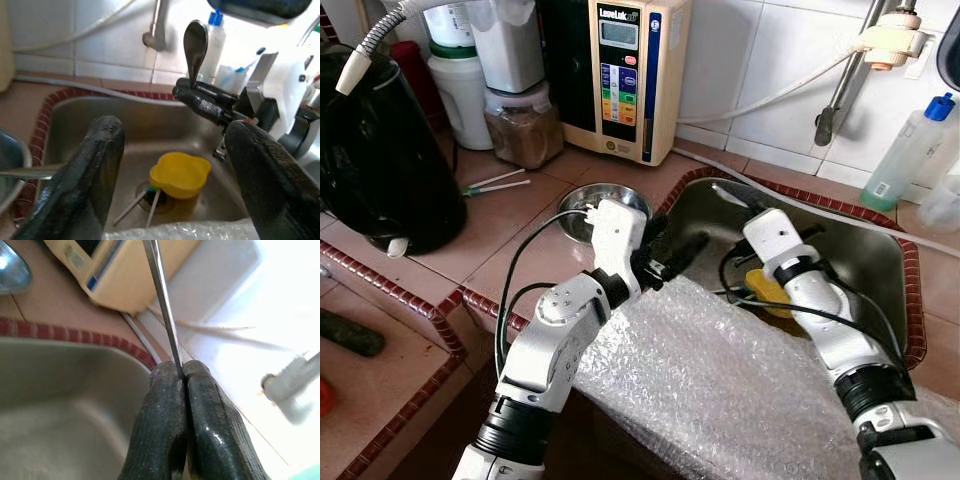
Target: Kitchen organization
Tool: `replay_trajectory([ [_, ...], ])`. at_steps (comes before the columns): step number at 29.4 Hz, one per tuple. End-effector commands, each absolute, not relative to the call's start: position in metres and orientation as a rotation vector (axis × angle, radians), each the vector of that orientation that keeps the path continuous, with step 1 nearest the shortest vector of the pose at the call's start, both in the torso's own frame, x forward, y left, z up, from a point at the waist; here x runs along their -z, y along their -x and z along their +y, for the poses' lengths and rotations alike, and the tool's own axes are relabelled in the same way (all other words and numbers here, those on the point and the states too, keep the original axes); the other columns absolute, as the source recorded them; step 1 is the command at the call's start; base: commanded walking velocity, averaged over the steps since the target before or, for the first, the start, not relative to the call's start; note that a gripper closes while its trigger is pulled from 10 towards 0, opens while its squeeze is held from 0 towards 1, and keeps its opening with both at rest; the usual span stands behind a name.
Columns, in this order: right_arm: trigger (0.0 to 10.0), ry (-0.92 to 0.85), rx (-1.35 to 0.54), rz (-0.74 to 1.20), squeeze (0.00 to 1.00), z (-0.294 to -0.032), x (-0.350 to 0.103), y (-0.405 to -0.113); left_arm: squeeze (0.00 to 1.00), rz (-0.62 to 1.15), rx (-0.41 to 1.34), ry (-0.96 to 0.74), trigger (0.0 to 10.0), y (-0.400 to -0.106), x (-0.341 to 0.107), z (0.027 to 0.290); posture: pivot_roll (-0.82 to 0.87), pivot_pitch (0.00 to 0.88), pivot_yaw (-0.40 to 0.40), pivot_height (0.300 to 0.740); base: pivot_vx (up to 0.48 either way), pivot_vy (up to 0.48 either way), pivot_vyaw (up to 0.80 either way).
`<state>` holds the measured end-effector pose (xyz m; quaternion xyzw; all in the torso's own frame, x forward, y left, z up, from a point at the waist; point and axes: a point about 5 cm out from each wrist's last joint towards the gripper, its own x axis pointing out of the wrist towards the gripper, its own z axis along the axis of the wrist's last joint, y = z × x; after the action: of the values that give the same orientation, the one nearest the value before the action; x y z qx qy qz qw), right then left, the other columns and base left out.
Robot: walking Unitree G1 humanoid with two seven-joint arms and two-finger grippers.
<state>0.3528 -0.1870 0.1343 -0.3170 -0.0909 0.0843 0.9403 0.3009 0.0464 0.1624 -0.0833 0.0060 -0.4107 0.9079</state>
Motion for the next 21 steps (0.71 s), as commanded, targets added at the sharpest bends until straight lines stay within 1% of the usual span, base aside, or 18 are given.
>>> replay_trajectory([
  [1, 0.0, 0.656, -0.141, -0.19, 0.0, -0.196, -0.138, -0.354, 1.0, 0.037, 0.867, 0.146, 10.0, -0.299, -0.157, 0.046, 0.05, 0.0, -0.022, 0.74, 0.0, 0.0, 0.0],
  [3, 0.0, 0.666, -0.126, -0.152, 0.0, -0.203, -0.131, -0.352, 1.0, 0.058, 0.857, 0.142, 10.0, -0.298, -0.154, 0.049, 0.05, 0.0, -0.021, 0.74, 0.0, 0.0, 0.0],
  [5, 0.0, 0.663, -0.122, -0.143, 0.0, -0.205, -0.129, -0.352, 1.0, 0.064, 0.857, 0.137, 10.0, -0.298, -0.153, 0.05, 0.05, 0.0, -0.021, 0.74, 0.0, 0.0, 0.0],
  [6, 0.0, 0.63, -0.109, -0.124, 0.0, -0.207, -0.125, -0.352, 1.0, 0.071, 0.857, 0.129, 10.0, -0.298, -0.152, 0.051, 0.05, 0.0, -0.02, 0.74, 0.0, 0.0, 0.0],
  [11, 0.0, 0.599, -0.098, -0.049, 0.0, -0.211, -0.108, -0.348, 1.0, 0.069, 0.871, 0.108, 10.0, -0.297, -0.151, 0.048, 0.05, 0.0, -0.018, 0.74, 0.0, 0.0, 0.0],
  [15, 0.0, 0.633, -0.134, -0.035, 0.0, -0.209, -0.103, -0.347, 1.0, 0.08, 0.883, 0.1, 10.0, -0.296, -0.151, 0.047, 0.06, 0.0, -0.016, 0.74, 0.0, 0.0, 0.0],
  [18, 0.0, 0.626, -0.12, -0.009, 0.0, -0.216, -0.102, -0.347, 1.0, 0.098, 0.884, 0.092, 10.0, -0.294, -0.148, 0.049, 0.06, 0.0, -0.016, 0.74, 0.0, 0.0, 0.0],
  [19, 0.6, 0.616, -0.11, 0.004, 0.27, -0.218, -0.101, -0.346, 1.0, 0.104, 0.885, 0.087, 10.0, -0.294, -0.146, 0.05, 0.06, 0.0, -0.017, 0.74, 0.0, 0.0, 0.0],
  [20, 0.6, 0.609, -0.103, 0.012, 0.27, -0.22, -0.1, -0.346, 1.0, 0.108, 0.886, 0.082, 10.0, -0.293, -0.146, 0.05, 0.06, 0.0, -0.017, 0.74, 0.0, 0.0, 0.0],
  [21, 5.2, 0.601, -0.088, 0.027, 1.0, -0.223, -0.099, -0.346, 1.0, 0.11, 0.884, 0.084, 10.0, -0.293, -0.145, 0.051, 0.06, 0.0, -0.016, 0.74, 0.0, 0.0, 0.0],
])
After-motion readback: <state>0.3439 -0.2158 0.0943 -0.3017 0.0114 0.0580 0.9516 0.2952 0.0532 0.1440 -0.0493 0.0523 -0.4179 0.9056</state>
